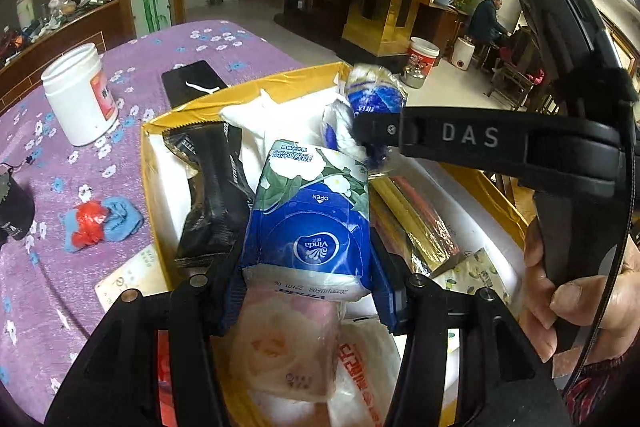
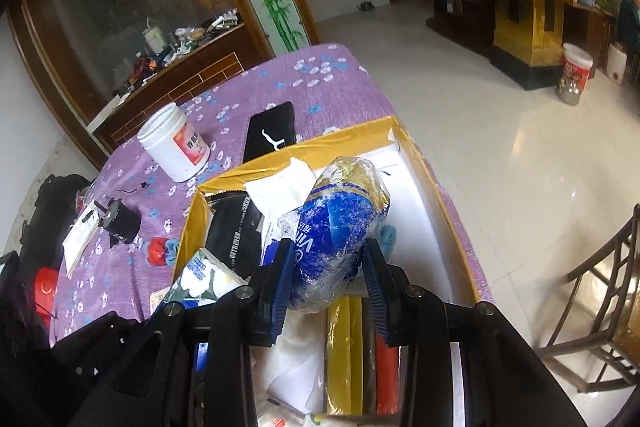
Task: Organize soft objects
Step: 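Carry the Vinda pack and blue roll over the box and lower them in, then open both grippers to drop the Vinda pack and blue roll into the box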
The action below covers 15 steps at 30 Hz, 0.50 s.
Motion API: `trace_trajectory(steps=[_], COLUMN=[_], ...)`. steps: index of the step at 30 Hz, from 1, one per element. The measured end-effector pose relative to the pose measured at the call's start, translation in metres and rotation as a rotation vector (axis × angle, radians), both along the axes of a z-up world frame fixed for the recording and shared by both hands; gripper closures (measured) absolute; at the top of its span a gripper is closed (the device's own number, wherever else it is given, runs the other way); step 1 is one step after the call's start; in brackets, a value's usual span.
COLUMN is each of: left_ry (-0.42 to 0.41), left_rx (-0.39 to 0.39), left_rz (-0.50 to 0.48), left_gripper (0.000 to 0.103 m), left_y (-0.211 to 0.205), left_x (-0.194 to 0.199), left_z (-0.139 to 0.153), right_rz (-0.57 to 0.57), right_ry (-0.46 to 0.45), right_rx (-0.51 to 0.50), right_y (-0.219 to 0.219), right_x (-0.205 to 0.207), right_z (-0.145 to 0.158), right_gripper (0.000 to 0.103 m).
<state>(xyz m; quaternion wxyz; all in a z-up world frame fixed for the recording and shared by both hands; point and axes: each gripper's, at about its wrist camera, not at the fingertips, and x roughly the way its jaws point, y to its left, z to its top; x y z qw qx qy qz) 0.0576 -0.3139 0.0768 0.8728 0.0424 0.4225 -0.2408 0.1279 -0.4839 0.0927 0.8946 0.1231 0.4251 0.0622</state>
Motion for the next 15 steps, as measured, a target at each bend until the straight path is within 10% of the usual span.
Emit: trace_trajectory(steps=[15], left_ry=[0.014], left_rx=[-0.037], left_rz=[-0.017], left_gripper=[0.048], left_y=[0.006], left_x=[-0.005], left_z=[0.010], right_rz=[-0.023], right_ry=[-0.008], right_rx=[0.005], right_y=[-0.002], right_x=[-0.001], right_z=[0.002], right_gripper=[0.047])
